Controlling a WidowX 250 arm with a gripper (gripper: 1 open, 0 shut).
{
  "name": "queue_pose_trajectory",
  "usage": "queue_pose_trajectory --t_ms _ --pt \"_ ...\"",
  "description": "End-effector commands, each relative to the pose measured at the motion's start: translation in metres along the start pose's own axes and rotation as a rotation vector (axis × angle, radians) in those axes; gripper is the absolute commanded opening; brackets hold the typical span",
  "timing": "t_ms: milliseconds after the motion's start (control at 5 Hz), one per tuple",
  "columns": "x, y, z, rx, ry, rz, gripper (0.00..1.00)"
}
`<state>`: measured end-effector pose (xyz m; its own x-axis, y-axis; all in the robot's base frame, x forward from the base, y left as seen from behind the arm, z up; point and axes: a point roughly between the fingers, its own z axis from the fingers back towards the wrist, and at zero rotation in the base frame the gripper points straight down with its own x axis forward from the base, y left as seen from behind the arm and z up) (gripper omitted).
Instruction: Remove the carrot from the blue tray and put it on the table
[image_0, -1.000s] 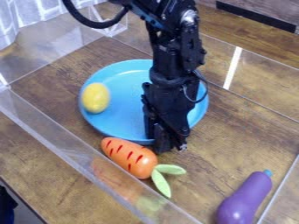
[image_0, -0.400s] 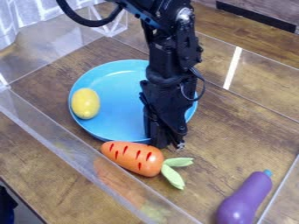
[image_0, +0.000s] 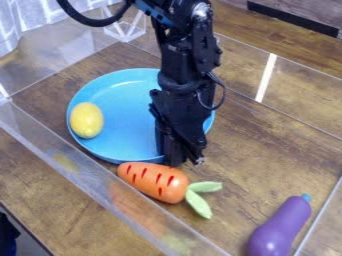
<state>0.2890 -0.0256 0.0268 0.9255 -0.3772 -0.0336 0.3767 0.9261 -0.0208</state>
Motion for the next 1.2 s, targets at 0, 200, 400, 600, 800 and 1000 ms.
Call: queue_pose_trajectory --t_ms 0,200,400,600,800,1000 --pt "0.013 -0.001 0.018 0.011 -0.065 0.013 0.0" --pt "0.018 -0.005 0.022 0.012 -0.076 0.003 0.0" --pt "0.018 -0.003 0.032 0.01 -0.09 -0.031 0.0" --pt "0.017 -0.002 0.042 0.006 -0.104 -0.07 0.0" --pt "0.015 -0.004 0.043 0.009 -0.117 -0.07 0.0" --pt "0.012 -0.007 0.044 0.007 -0.128 -0.07 0.0"
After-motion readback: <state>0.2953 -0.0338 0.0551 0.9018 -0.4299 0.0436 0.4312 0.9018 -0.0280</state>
